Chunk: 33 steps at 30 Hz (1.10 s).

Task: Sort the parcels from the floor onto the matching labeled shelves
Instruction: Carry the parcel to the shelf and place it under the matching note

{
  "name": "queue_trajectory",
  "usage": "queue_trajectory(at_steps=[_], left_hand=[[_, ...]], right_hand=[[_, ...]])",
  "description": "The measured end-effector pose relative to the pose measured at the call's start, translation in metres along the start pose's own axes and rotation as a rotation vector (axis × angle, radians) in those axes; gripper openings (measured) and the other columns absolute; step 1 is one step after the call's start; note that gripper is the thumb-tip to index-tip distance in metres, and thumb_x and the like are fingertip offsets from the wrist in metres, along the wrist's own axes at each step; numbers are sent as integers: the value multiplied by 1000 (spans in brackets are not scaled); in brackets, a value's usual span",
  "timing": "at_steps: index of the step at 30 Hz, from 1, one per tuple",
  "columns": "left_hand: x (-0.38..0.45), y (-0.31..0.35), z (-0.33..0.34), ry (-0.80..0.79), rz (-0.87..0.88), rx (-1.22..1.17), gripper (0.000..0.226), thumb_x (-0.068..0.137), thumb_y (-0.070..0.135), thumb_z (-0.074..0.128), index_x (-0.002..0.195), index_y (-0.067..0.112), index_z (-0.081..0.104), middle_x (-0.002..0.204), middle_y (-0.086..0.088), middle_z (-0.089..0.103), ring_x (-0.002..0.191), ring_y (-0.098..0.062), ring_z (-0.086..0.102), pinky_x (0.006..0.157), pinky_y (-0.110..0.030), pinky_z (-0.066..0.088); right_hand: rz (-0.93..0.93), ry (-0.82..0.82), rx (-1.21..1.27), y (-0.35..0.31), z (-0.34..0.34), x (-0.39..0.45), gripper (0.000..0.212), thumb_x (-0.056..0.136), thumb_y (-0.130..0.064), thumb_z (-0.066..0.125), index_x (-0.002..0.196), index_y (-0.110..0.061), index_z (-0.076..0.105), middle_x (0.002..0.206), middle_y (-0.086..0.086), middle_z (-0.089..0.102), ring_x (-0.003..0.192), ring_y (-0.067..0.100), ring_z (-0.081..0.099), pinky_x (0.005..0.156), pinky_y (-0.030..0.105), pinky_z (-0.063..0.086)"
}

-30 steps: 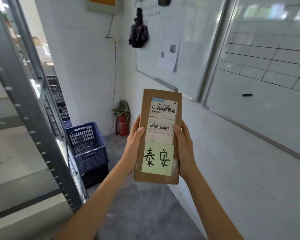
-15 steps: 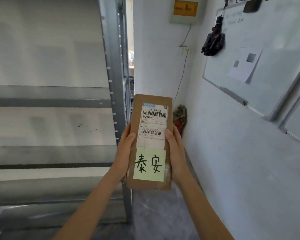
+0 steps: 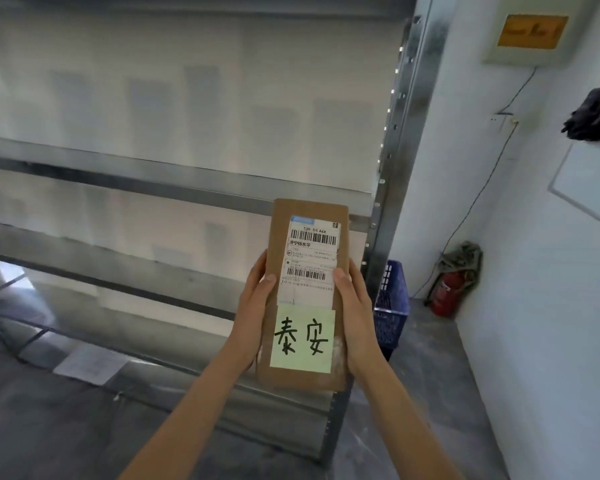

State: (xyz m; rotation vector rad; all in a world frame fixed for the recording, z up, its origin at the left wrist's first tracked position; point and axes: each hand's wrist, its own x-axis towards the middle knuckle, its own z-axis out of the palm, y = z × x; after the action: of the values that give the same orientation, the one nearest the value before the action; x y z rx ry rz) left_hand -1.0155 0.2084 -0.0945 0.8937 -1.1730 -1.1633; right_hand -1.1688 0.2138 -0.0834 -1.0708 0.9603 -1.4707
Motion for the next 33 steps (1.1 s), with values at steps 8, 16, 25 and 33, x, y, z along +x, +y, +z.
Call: queue_trajectory(at_steps=[8,16,25,33], left_hand=[[15,0,-91,116,11,3,58,90,39,50,145,26,41,126,-2,69,111,-25,69,88,-39,59],[42,5,-143,227,19,19,49,88,40,51,136,33,48,126,-6,69,108,-28,70,81,-36,59],[92,-3,-198,407,53,63,61,88,42,52,145,23,42,124,-9,70,102,-31,72,76,-36,61],[119,-3,-245,597,48,112,49,97,36,50,144,29,44,128,-5,68,112,-27,68,94,-47,55]], right_hand=[[74,-83,8,41,84,23,41,101,-34,55,141,-35,48,121,8,72,100,27,75,76,35,63],[113,-167,-23,69,135,65,42,100,-37,54,141,-35,46,121,7,73,99,29,75,82,42,63],[161,-355,-15,107,192,141,40,101,-36,54,141,-35,47,122,5,73,99,26,76,87,46,62],[236,-537,3,132,244,187,42,98,-43,57,138,-37,50,118,0,74,103,24,74,92,50,59]])
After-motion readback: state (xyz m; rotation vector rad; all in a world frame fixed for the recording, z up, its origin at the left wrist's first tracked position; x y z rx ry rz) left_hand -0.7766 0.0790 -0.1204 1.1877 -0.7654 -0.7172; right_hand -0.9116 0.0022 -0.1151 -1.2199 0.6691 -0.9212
